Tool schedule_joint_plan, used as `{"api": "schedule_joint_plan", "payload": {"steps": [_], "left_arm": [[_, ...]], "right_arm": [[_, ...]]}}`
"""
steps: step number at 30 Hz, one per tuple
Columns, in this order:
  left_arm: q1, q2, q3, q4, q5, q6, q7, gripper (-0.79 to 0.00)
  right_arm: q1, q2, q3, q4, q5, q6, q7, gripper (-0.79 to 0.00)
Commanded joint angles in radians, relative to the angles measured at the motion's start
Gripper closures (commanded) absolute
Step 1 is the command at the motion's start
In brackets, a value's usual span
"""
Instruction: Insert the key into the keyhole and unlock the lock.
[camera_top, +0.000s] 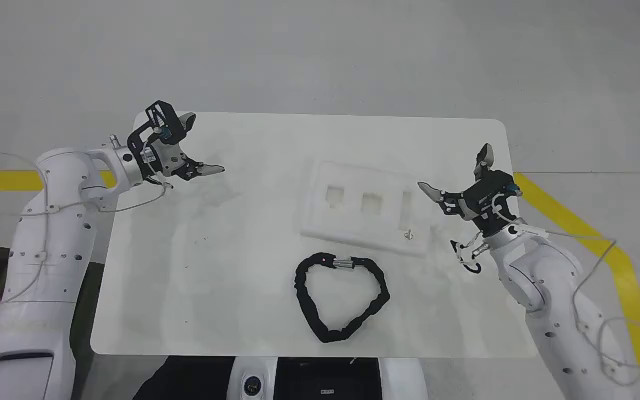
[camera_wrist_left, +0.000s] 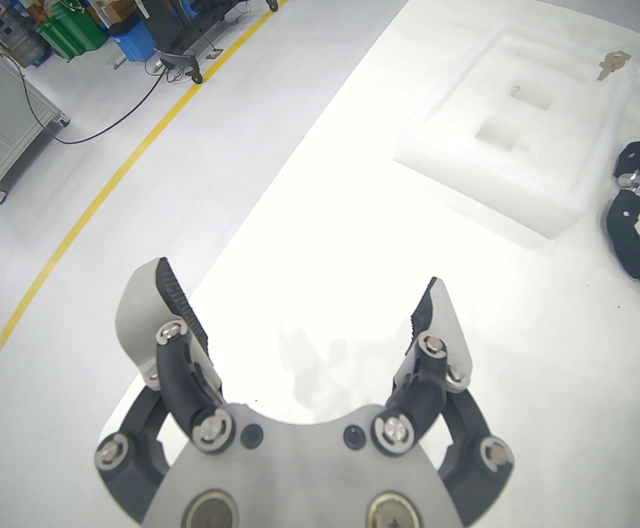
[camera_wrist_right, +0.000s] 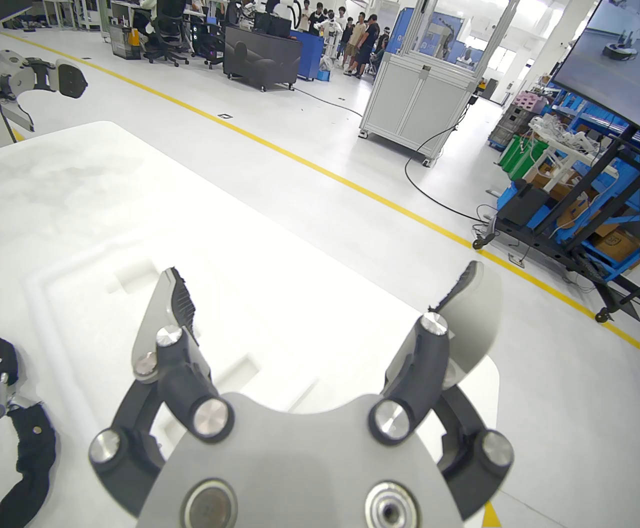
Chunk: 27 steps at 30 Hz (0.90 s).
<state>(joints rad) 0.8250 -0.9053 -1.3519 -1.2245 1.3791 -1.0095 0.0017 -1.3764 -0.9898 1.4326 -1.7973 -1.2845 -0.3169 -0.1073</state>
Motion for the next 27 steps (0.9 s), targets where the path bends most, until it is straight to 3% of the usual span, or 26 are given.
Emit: {"api": "schedule_joint_plan", "payload": {"steps": [1, 20, 27], "left_arm": [[0.000, 0.000, 0.000, 0.000, 0.000, 0.000, 0.000, -0.785], [0.000, 0.000, 0.000, 0.000, 0.000, 0.000, 0.000, -0.785], [0.000, 0.000, 0.000, 0.000, 0.000, 0.000, 0.000, -0.785]], "right_arm": [[0.000, 0.000, 0.000, 0.000, 0.000, 0.000, 0.000, -0.784], [-0.003, -0.001, 0.000, -0.002, 0.001, 0.005, 0.008, -0.785], [-0.016, -0.004, 0.002, -0.073, 0.057, -0.003, 0.196, -0.785]]}}
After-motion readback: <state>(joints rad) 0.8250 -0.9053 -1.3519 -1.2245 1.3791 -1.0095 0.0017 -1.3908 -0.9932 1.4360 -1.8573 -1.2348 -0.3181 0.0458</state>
